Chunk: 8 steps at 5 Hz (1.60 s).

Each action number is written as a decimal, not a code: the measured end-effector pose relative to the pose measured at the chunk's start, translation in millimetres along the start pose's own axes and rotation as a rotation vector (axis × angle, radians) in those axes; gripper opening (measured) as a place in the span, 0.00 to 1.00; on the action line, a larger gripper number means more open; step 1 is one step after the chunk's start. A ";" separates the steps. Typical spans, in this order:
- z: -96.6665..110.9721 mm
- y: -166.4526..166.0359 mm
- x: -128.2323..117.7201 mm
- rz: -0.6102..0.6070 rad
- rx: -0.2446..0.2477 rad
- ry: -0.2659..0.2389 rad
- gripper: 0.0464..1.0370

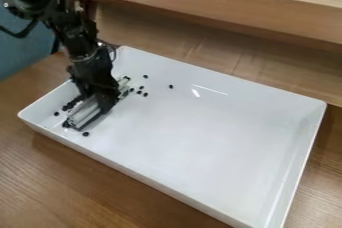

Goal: Sweep into pile

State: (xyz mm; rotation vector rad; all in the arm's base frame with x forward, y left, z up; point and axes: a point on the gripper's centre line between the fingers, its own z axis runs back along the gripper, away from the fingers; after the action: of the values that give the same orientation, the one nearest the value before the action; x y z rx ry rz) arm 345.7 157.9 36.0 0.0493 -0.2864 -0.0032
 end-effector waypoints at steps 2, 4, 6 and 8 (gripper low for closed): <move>1.3 -0.5 -0.2 0.012 -0.009 0.009 0.40; 18.2 -4.3 17.8 0.074 -0.089 0.032 0.95; 30.4 -7.8 25.9 0.120 -0.133 0.047 0.96; 61.4 -26.7 43.8 0.102 -0.123 0.111 0.96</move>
State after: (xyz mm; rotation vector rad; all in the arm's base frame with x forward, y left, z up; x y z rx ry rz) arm 370.5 127.9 105.9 -0.0871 -0.1773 0.0831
